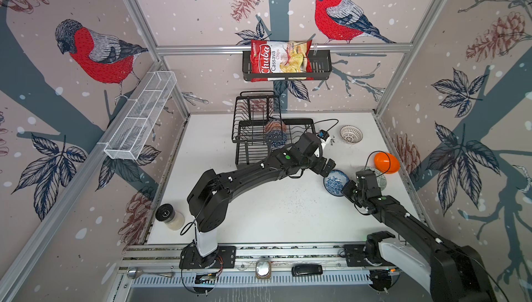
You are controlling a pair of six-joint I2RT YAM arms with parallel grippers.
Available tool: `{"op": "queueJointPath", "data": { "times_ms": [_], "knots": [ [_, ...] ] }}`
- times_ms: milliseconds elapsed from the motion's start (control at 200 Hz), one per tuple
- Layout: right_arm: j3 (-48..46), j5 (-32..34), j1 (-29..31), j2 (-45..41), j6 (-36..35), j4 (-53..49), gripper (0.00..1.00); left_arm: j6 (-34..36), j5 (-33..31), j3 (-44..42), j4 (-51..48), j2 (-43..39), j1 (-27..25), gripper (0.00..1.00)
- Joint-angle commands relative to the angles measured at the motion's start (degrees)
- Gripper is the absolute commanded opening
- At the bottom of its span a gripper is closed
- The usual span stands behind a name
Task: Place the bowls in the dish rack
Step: 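Close the right gripper on the blue floral bowl rim while the left gripper approaches, then lift the blue floral bowl on edge toward the rack with both grippers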
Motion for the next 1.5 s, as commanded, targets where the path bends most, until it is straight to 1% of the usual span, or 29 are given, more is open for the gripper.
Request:
{"op": "queueJointPath", "data": {
  "times_ms": [0, 110, 190, 350, 485, 575, 700, 765, 870, 1071, 1101, 1176, 1256, 1286, 1411, 1496],
  "knots": [
    [2.9, 0.9, 0.2, -0.9, -1.2, -0.5, 0.06, 0.9, -0.7, -1.1, 2.2, -1.7, 0.1, 0.98],
    [5.9, 2.3, 1.1, -2.1, -1.5, -1.3, 0.06, 1.3, -1.9, -2.6, 4.1, -3.3, 0.1, 0.98],
    [8.9, 4.0, 1.7, -2.3, -1.6, -2.5, 0.06, 1.4, -3.6, -1.7, 4.3, -3.4, 0.4, 0.98],
    [16.0, 6.2, 3.2, -0.9, -1.6, -3.2, 0.04, 0.4, -4.6, 5.9, 0.1, -2.9, 1.1, 0.98],
    [24.4, 10.0, 6.6, 2.4, -1.6, -4.6, 0.03, 0.8, -9.8, 13.3, -5.8, -1.4, 1.4, 0.98],
    [30.1, 12.7, 9.6, 5.2, -1.6, -4.7, 0.03, -0.3, -8.3, 17.5, -8.9, 0.0, 2.6, 0.98],
    [36.9, 15.1, 13.0, 9.8, -1.3, -5.0, 0.02, -1.2, -7.9, 19.3, -9.8, 0.4, 4.2, 0.98],
    [39.3, 16.6, 14.8, 11.6, -0.7, -5.0, 0.01, -1.6, -8.2, 20.1, -10.5, 0.4, 5.0, 0.98],
    [41.5, 18.0, 17.0, 13.3, 0.7, -4.2, 0.01, -2.8, -7.9, 21.2, -11.1, 0.7, 6.6, 0.95],
    [45.0, 21.2, 19.3, 14.7, 1.5, -4.9, 0.01, -3.7, -8.1, 23.1, -12.4, 2.2, 7.8, 0.83],
    [45.4, 21.7, 19.5, 14.7, 1.4, -5.1, 0.01, -3.6, -7.6, 23.2, -12.2, 2.3, 8.0, 0.81],
    [46.3, 23.2, 19.9, 14.4, 1.3, -5.6, 0.01, -3.5, -7.4, 24.3, -12.7, 2.7, 8.0, 0.71],
    [46.5, 23.8, 20.0, 13.8, 1.2, -5.5, 0.01, -3.5, -7.5, 24.9, -12.8, 3.0, 8.0, 0.68],
    [46.4, 23.9, 20.0, 13.6, 1.2, -5.3, 0.01, -3.5, -7.5, 25.1, -12.8, 3.1, 8.0, 0.66],
    [46.7, 25.1, 20.2, 13.1, 1.3, -5.3, 0.02, -3.6, -7.2, 25.4, -12.7, 3.2, 8.0, 0.50],
    [46.6, 26.3, 20.3, 12.8, 1.9, -5.4, 0.04, -3.9, -6.7, 25.5, -12.4, 3.4, 8.0, 0.33]
  ]
}}
